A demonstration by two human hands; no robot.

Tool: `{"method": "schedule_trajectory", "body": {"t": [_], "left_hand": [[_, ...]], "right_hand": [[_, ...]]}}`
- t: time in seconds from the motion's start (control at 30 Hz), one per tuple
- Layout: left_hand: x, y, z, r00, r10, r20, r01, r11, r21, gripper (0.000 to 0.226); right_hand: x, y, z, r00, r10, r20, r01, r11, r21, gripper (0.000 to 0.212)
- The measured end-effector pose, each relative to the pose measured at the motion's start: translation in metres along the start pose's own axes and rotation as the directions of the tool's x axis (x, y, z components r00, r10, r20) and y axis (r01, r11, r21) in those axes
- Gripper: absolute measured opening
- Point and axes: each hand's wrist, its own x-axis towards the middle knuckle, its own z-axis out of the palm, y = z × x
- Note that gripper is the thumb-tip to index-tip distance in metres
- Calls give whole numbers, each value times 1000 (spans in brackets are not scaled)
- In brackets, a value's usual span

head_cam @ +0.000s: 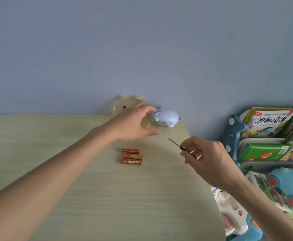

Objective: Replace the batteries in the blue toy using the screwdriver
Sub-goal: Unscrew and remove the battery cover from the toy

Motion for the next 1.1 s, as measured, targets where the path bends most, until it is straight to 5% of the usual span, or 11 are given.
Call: {"method": "schedule_trajectory", "body": {"t": [0.17, 0.27, 0.53, 0.63, 0.73, 1.0, 1.1], "left_hand": [[71, -13, 16, 987, -113, 111, 93, 981, 168, 95], [81, -21, 23, 986, -120, 119, 86, 963, 255, 80], [48, 6, 18, 997, 71, -31, -68, 994, 81, 42], [-2, 31, 10, 987, 135, -91, -142, 987, -69, 38], [-66, 43, 16, 998, 54, -23, -59, 948, -312, 51], [-172, 42, 40, 994, -88, 58, 102, 664, -741, 63], [-188, 42, 42, 991, -122, 47, 108, 563, -819, 66]], "right_hand": [[-6, 6, -10, 999, 45, -20, -44, 999, 29, 14], [-10, 14, -18, 998, 58, -30, -57, 997, 45, 14], [-18, 21, -36, 997, 42, -65, -40, 999, 21, 16], [-19, 10, -54, 994, 39, -100, -31, 996, 80, 13], [-28, -8, -70, 998, -31, -60, 37, 994, 106, 16], [-66, -51, -60, 963, -216, 163, 150, 927, 345, 19], [-76, -68, -53, 966, -228, 122, 164, 903, 397, 13]]}}
